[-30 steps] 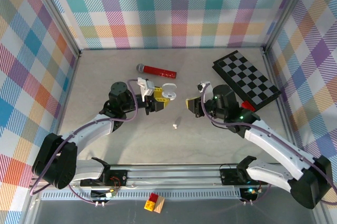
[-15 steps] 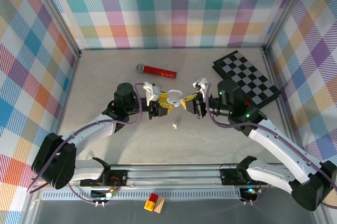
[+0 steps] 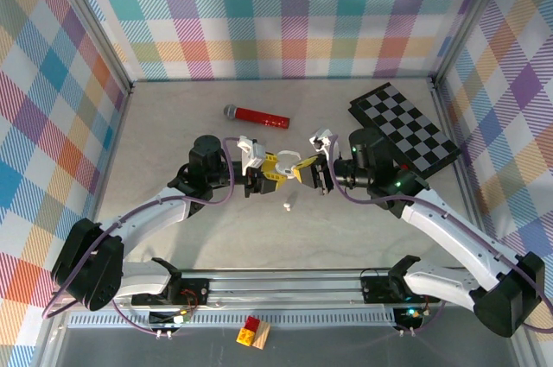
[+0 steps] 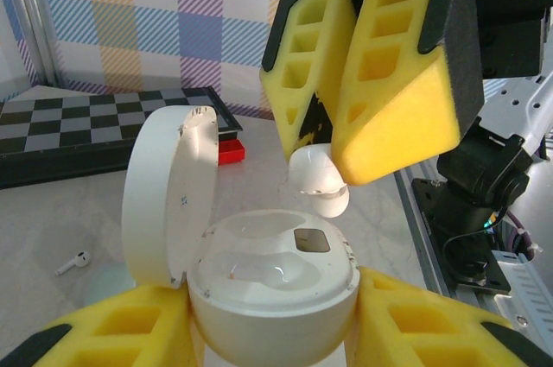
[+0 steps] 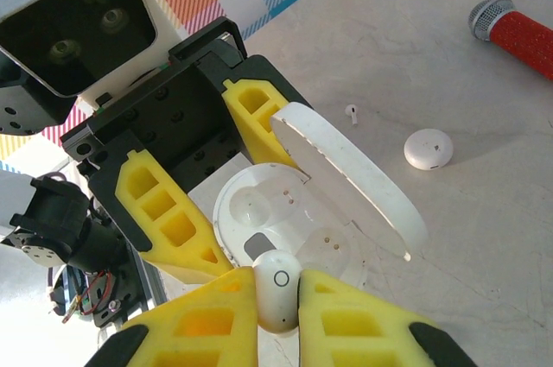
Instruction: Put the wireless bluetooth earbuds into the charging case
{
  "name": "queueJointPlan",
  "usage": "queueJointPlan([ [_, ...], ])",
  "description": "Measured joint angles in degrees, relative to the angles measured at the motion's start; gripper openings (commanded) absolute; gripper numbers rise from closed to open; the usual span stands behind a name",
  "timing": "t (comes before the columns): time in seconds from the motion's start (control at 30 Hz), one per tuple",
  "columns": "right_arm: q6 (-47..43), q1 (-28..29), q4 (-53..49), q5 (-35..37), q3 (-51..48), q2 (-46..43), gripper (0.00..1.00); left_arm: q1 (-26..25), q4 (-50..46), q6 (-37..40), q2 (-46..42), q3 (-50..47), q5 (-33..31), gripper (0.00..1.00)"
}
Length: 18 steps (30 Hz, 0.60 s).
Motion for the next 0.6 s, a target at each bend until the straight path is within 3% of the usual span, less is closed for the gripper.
queueJointPlan([
  [0.6, 0.87, 0.00, 1.68, 2.60, 0.00, 1.40, 0.13, 0.00, -1.27, 0.42, 0.00, 0.22, 0.20, 0.40],
])
